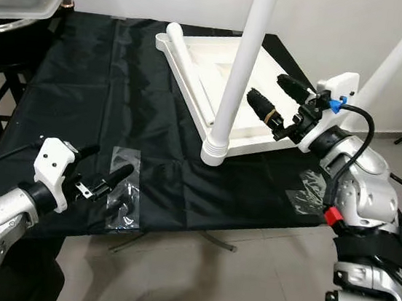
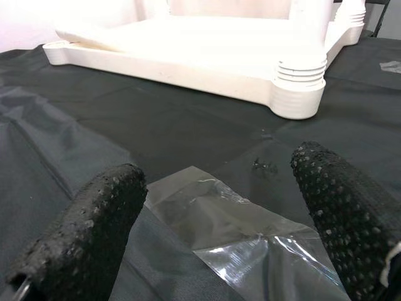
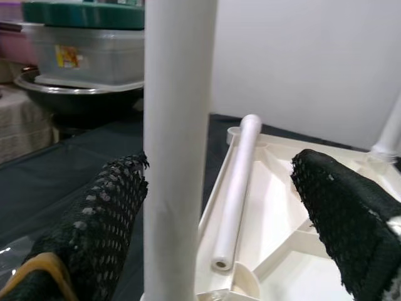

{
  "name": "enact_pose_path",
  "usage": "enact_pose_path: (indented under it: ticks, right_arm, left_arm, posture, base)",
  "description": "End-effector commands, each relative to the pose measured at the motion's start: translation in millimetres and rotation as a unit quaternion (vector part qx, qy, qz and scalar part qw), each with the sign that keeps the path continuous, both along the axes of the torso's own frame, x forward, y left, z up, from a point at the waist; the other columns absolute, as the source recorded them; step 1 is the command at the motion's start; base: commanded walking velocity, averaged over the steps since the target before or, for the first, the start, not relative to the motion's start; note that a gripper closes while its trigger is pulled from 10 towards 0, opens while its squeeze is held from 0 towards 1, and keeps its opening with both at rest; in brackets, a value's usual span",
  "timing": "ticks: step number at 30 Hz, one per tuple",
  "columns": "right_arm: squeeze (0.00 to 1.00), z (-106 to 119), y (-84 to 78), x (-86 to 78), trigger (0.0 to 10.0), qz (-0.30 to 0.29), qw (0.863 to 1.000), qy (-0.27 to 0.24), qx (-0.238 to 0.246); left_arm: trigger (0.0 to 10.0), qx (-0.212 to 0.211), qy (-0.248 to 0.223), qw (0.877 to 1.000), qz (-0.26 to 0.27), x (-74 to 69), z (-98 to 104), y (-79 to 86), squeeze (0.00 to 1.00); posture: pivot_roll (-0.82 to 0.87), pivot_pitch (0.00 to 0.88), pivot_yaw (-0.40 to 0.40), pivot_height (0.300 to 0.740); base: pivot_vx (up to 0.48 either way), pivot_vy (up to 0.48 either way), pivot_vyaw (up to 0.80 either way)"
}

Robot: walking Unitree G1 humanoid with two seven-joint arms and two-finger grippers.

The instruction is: Building children table

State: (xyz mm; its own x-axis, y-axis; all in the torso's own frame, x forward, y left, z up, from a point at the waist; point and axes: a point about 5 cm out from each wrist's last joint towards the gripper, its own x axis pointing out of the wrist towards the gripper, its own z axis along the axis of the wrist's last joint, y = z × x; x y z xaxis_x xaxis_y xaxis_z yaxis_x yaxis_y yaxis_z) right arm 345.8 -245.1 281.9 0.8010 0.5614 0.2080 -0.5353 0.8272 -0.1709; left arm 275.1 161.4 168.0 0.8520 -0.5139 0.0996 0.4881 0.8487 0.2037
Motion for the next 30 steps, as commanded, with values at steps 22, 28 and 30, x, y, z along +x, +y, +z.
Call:
enact_pose_path:
  ticks: [22, 28, 30]
  right_arm:
    - [0.00, -24.4, 27.2, 27.7, 10.0, 0.037, 0.999, 0.034, 0.000]
    - [0.00, -22.2, 32.5, 30.9, 10.0, 0.043, 0.999, 0.030, 0.000]
    - [0.00, -20.1, 34.7, 32.3, 10.0, 0.046, 0.999, 0.027, 0.002]
  left_arm:
    - [10.0, -0.015, -0.026, 0.998, -0.048, -6.8, 17.1, -31.8, 0.00]
    - [10.0, -0.019, -0.025, 0.998, -0.048, -7.7, 17.1, -32.9, 0.00]
    - [10.0, -0.019, -0.024, 0.998, -0.049, -8.3, 17.0, -33.2, 0.00]
  posture:
    - [0.08, 0.156, -0.060, 0.740]
    - [0.08, 0.161, -0.062, 0.740]
    - [0.08, 0.163, -0.064, 0.740]
  base:
    - [0.000, 0.000, 0.00]
    - [0.000, 0.000, 0.00]
    - [0.000, 0.000, 0.00]
